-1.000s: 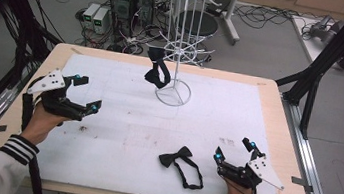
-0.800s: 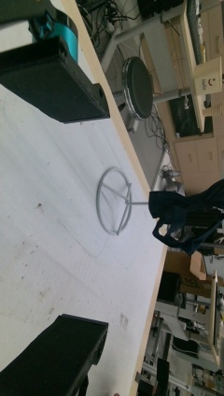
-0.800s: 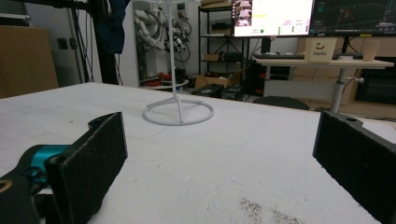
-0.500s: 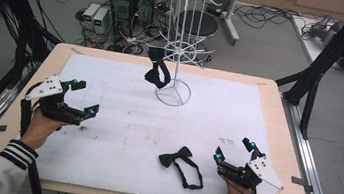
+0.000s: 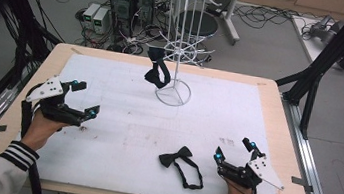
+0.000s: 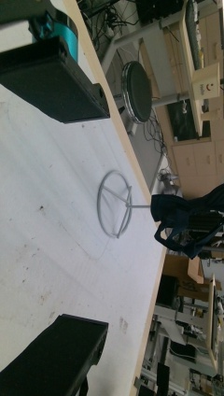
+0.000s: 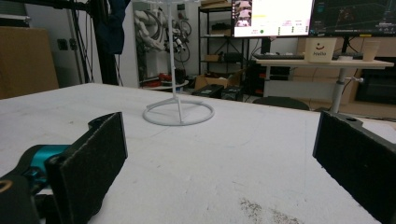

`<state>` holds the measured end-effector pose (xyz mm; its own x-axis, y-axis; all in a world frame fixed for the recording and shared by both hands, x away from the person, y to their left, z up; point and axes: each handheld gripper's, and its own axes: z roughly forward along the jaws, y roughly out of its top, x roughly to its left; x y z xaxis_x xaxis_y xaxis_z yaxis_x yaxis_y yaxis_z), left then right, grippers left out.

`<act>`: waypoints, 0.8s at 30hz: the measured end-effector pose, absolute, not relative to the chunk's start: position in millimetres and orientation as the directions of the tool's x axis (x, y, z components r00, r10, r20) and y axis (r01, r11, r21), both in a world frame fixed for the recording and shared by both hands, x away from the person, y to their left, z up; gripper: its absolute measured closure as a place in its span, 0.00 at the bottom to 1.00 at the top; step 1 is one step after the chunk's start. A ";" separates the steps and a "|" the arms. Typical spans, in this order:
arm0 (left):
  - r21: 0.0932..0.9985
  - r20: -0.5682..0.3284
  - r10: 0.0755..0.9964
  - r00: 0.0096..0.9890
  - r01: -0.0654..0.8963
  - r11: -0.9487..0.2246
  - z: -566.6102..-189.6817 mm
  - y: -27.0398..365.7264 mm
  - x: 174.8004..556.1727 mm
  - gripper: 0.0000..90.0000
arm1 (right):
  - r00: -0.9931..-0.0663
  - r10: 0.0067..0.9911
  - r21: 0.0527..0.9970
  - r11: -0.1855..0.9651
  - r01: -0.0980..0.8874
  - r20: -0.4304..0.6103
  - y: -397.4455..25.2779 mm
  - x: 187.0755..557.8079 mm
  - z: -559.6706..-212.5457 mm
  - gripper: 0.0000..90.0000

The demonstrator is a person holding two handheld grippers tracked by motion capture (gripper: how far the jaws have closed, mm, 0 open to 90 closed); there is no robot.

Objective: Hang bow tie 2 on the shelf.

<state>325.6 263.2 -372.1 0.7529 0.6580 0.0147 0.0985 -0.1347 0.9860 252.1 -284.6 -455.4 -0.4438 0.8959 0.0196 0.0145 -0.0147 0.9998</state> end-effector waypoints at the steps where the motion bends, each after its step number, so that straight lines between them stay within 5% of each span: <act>1: 0.987 0.014 0.658 0.753 0.095 -0.129 -373.0 263.5 324.8 0.02 | -0.444 0.896 1.000 -0.017 0.015 0.021 -284.5 251.9 -455.4 0.02; 8: 0.989 0.019 0.665 0.747 0.085 -0.124 -380.1 266.4 320.4 0.02 | -0.444 0.893 0.997 -0.061 0.040 0.072 -288.9 253.9 -453.6 0.02; 24: 0.992 0.035 0.659 0.752 0.052 -0.112 -392.0 272.0 312.9 0.02 | -0.548 0.836 0.996 0.055 0.063 -0.011 -292.9 259.8 -415.0 0.02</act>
